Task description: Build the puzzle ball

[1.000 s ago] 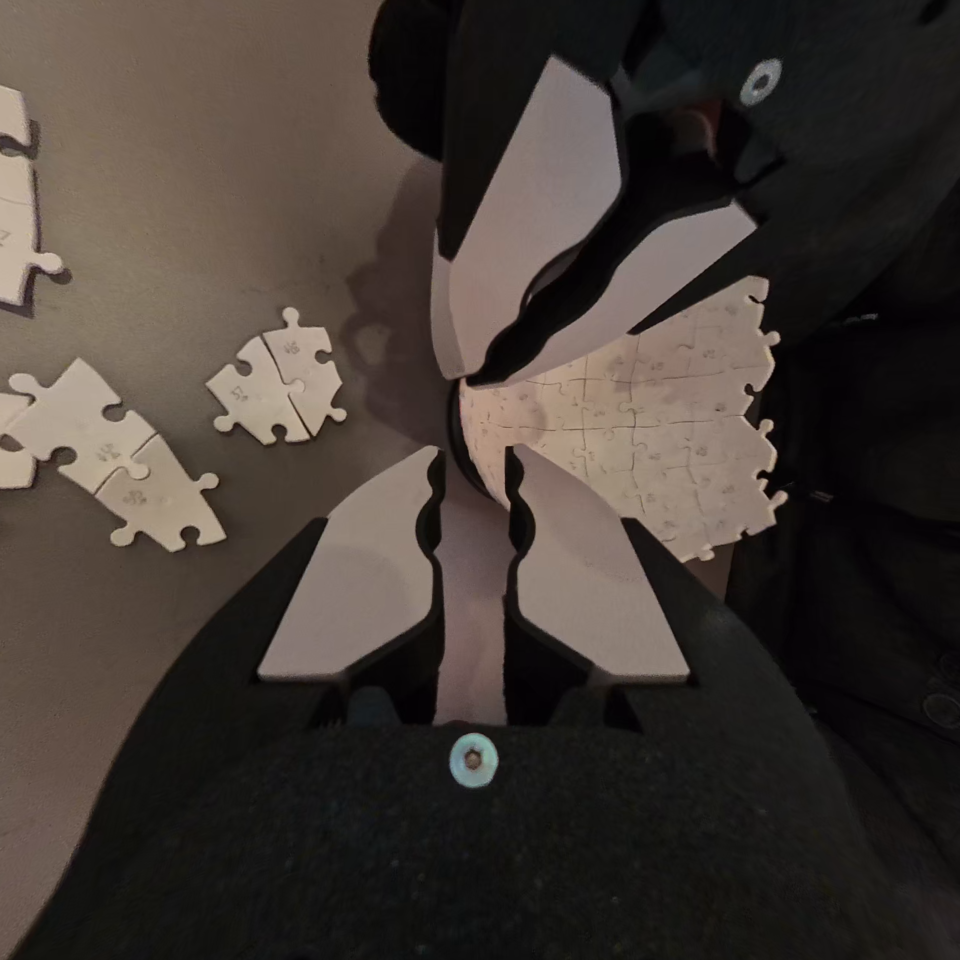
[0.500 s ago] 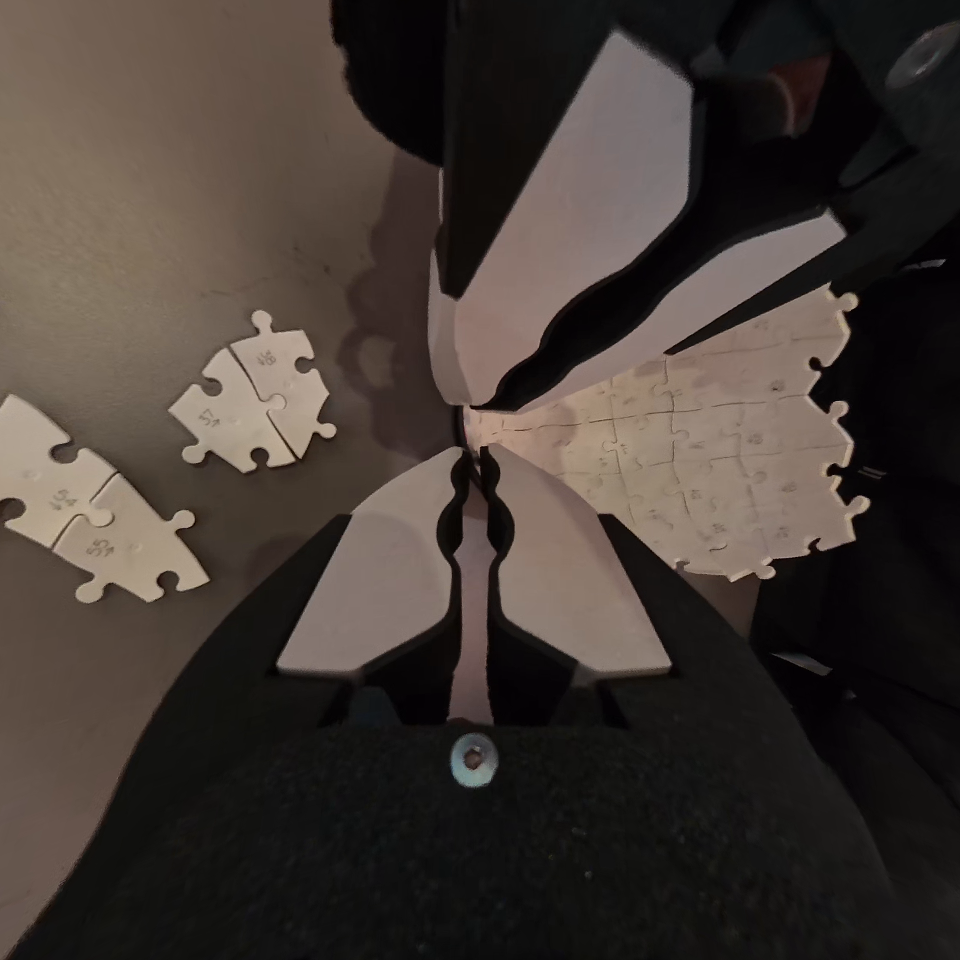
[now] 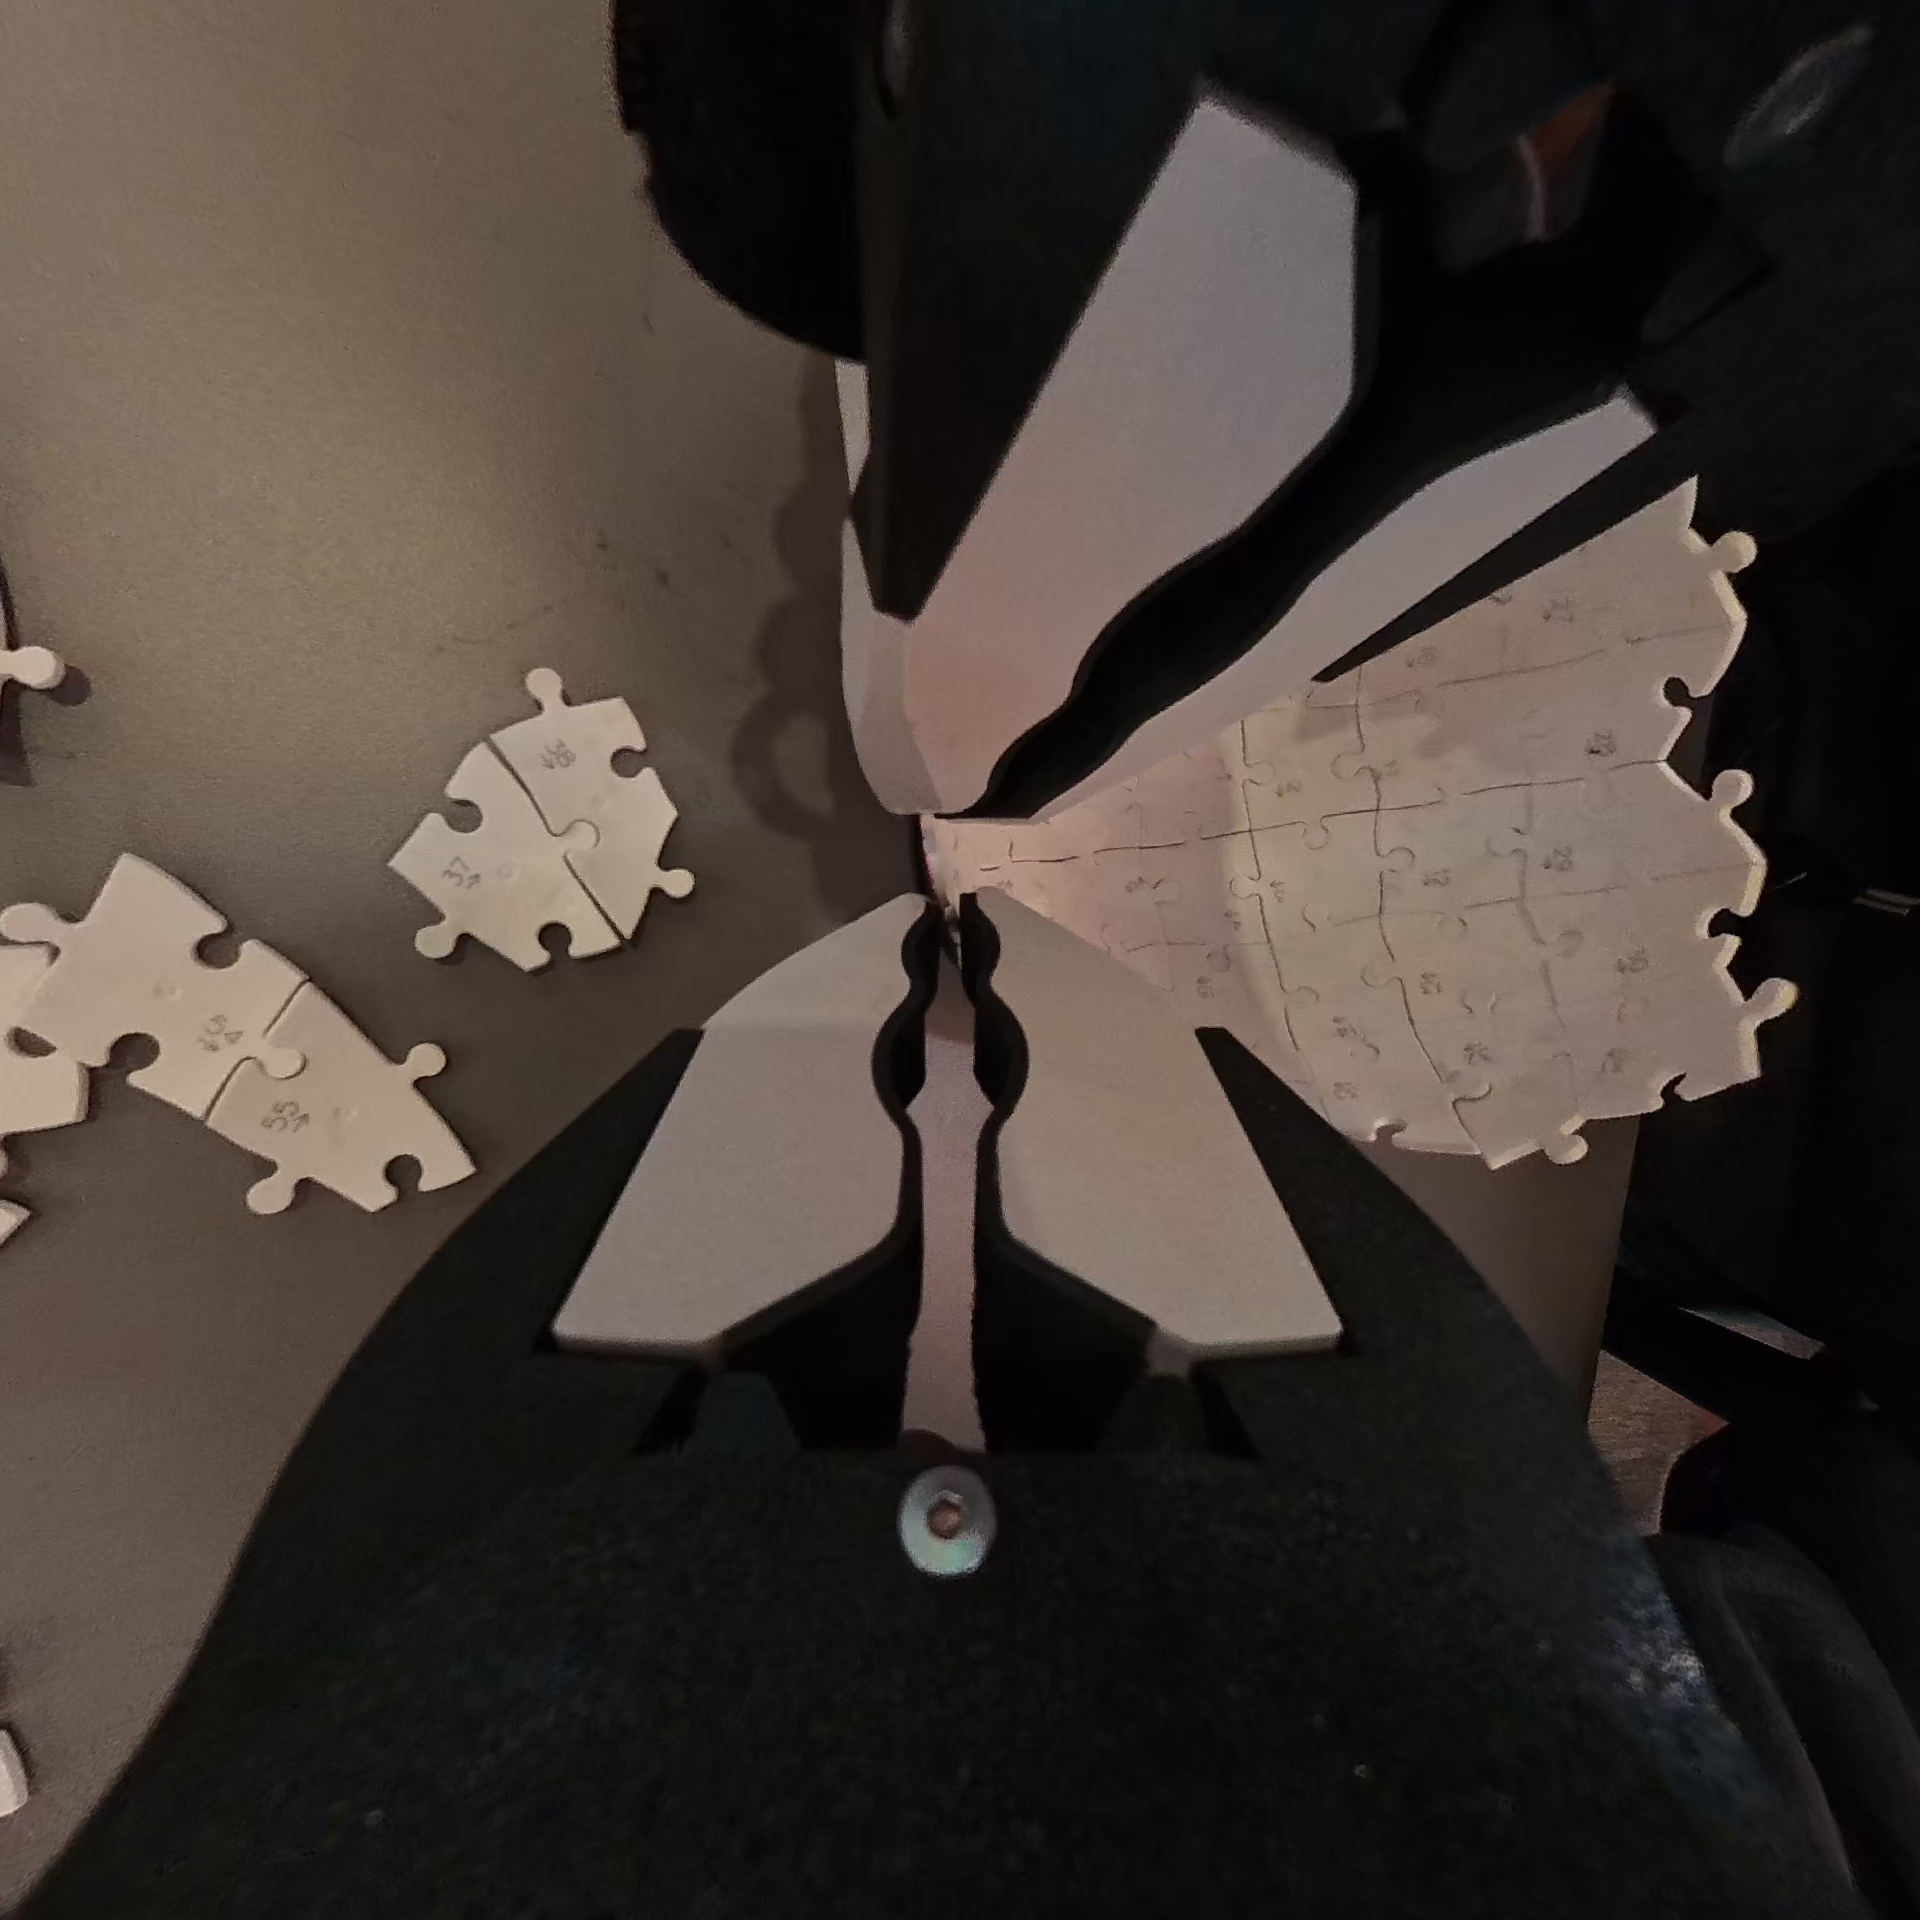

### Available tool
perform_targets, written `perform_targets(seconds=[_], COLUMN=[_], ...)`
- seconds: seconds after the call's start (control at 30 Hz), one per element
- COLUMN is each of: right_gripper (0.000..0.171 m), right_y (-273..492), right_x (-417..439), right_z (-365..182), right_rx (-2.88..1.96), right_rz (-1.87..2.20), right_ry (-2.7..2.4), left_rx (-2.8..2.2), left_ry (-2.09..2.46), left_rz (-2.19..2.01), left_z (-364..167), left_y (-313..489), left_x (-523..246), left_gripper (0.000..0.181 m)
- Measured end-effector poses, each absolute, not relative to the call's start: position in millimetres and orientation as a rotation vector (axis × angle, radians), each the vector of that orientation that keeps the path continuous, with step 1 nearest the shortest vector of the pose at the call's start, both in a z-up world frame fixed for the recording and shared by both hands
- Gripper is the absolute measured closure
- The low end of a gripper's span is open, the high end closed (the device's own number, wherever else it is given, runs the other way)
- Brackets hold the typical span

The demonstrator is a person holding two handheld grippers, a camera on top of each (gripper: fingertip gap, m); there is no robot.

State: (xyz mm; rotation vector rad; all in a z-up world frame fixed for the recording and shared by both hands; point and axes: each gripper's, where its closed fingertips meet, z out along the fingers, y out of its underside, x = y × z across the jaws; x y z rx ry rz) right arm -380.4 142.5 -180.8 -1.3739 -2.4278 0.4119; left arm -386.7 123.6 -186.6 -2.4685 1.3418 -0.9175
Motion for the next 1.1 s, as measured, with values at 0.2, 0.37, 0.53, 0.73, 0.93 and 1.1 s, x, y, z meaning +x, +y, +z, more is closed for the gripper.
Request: perform_targets(seconds=[0.2,0.37,0.53,0.73,0.93,1.1], right_gripper=[0.167,0.167,0.167,0.167,0.167,0.167], right_y=[142.3,141.7,141.1,140.2,140.7,141.0], right_x=[-381.9,-382.4,-381.6,-383.9,-382.8,-382.9], right_z=[-183.1,-183.6,-182.2,-184.4,-183.3,-183.5], right_rx=[-1.382,-1.373,-1.353,-1.351,-1.343,-1.346], right_rz=[0.403,0.377,0.344,0.346,0.339,0.326], right_ry=[-2.434,-2.444,-2.448,-2.449,-2.452,-2.45], left_rx=[-2.485,-2.428,-2.642,-2.505,-2.671,-2.779], left_ry=[1.293,1.168,1.227,0.729,0.657,0.576], left_rz=[-1.021,-1.115,-1.128,-1.3,-1.207,-1.118], left_z=[-184.3,-161.1,-184.8,-153.4,-150.0,-170.4], left_y=[120.8,128.0,97.1,95.4,74.7,71.3], left_x=[-390.4,-406.7,-435.1,-426.8,-409.6,-399.9], left_gripper=[0.17,0.169,0.181,0.152,0.135,0.137])
